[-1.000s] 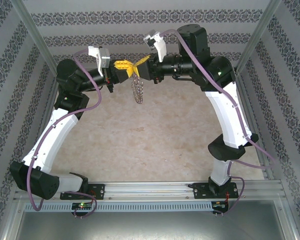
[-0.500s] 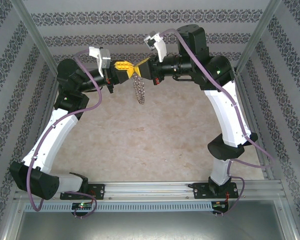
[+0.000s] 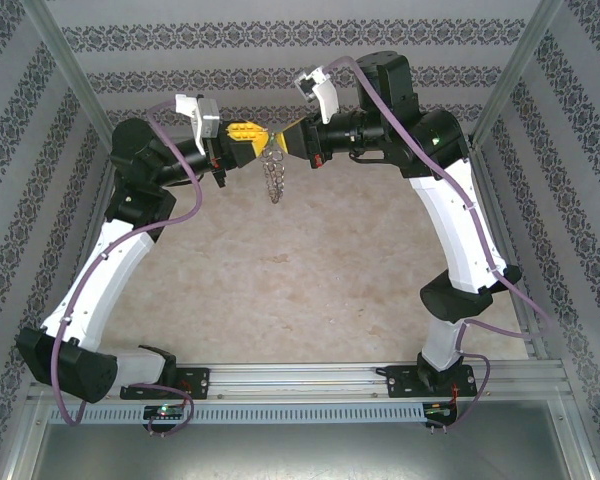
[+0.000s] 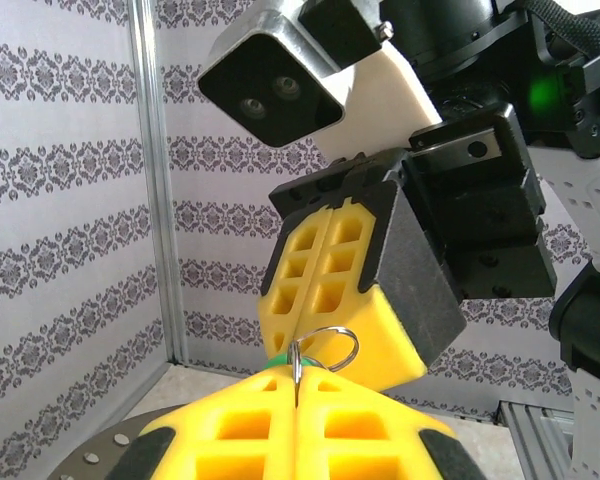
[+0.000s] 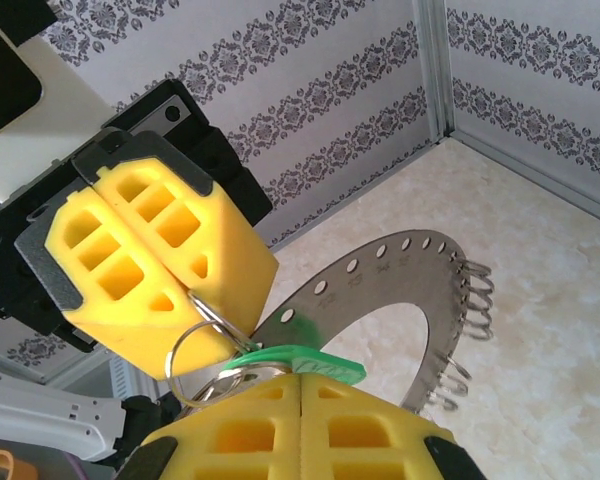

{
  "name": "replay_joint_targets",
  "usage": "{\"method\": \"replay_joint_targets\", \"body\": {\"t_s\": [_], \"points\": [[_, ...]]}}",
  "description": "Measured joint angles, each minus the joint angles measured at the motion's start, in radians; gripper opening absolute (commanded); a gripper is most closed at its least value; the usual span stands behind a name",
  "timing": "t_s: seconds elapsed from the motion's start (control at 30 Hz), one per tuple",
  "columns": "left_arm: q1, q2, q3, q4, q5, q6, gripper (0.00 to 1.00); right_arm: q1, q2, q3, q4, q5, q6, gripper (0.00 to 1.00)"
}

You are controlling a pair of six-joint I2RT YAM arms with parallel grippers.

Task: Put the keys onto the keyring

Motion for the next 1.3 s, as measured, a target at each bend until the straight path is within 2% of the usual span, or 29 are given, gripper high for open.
{"method": "replay_joint_targets", "body": {"t_s": [0.1, 0.43, 0.63, 0.87, 1.13, 1.3], "points": [[0.0, -0.005, 0.0, -0.014, 0.0, 0.011, 0.0, 0.001, 0.0, 0.0, 0.006, 0.008, -0.003, 0.37], [0.003, -0.006, 0.0, -0.076, -0.001, 0.051, 0.0, 0.034, -0.014, 0.018, 0.01, 0.072, -0.069, 0.53], [0.003, -0.006, 0.0, -0.092, -0.001, 0.063, 0.0, 0.048, -0.015, 0.036, 0.018, 0.072, -0.083, 0.53], [0.003, -0.006, 0.0, -0.103, -0.001, 0.064, 0.0, 0.049, 0.008, 0.09, 0.013, 0.072, -0.083, 0.42], [0.003, -0.006, 0.0, -0.103, -0.001, 0.063, 0.0, 0.049, 0.036, 0.101, -0.011, 0.06, -0.083, 0.39], [0.003, -0.006, 0.0, -0.103, 0.0, 0.063, 0.0, 0.049, 0.045, 0.101, -0.033, 0.049, -0.083, 0.31]]}}
